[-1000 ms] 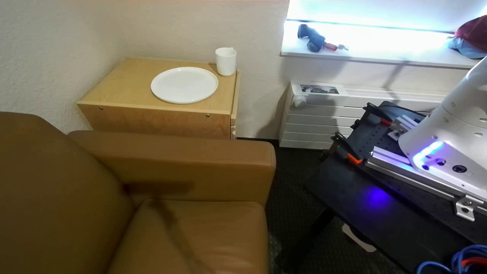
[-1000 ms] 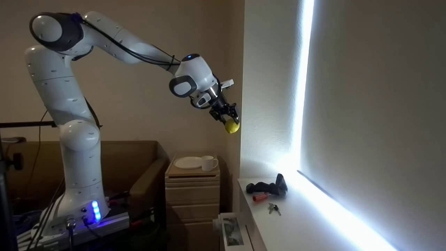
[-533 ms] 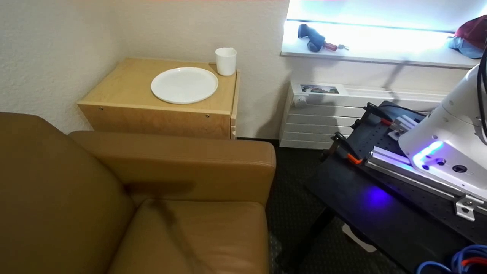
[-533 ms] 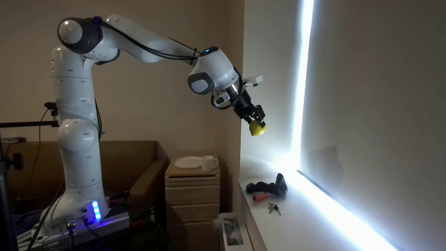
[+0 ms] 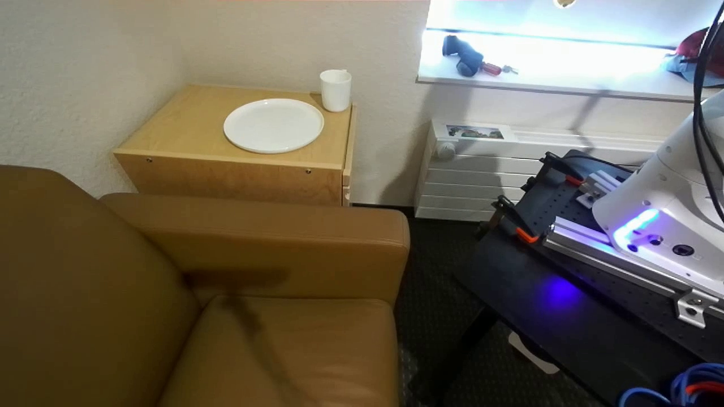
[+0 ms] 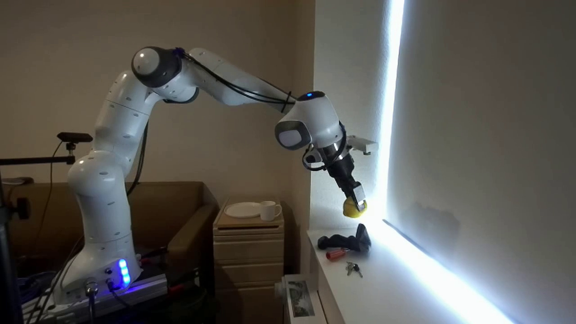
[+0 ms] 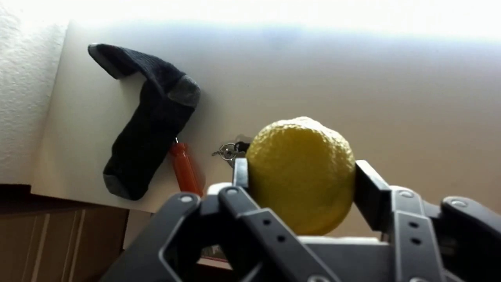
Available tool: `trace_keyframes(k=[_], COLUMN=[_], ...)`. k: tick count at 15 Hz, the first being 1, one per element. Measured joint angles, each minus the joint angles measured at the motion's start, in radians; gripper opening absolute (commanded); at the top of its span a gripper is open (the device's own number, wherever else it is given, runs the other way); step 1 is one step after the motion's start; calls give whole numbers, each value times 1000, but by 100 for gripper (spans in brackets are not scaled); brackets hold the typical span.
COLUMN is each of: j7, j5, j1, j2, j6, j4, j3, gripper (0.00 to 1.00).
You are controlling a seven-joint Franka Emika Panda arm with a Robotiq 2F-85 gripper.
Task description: Place the lemon on the windowsill
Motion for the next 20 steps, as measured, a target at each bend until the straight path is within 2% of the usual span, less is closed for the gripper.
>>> trace_keyframes(k=[2, 3, 6, 8, 9, 12, 16, 20], j7=[115, 135, 159, 232, 228, 216, 215, 215], j5=[-11, -12, -29, -60, -18, 164, 405, 550], j1=[-4, -4, -7, -12, 0, 73, 189, 276], j2=[41, 42, 41, 81, 122, 286, 487, 651], j6=[-34, -44, -48, -55, -77, -138, -243, -357], j4=[39, 48, 53, 72, 93, 172, 246, 260], j3=[1, 1, 5, 10, -11, -139, -347, -519], gripper=[67, 42, 42, 42, 42, 42, 42, 42])
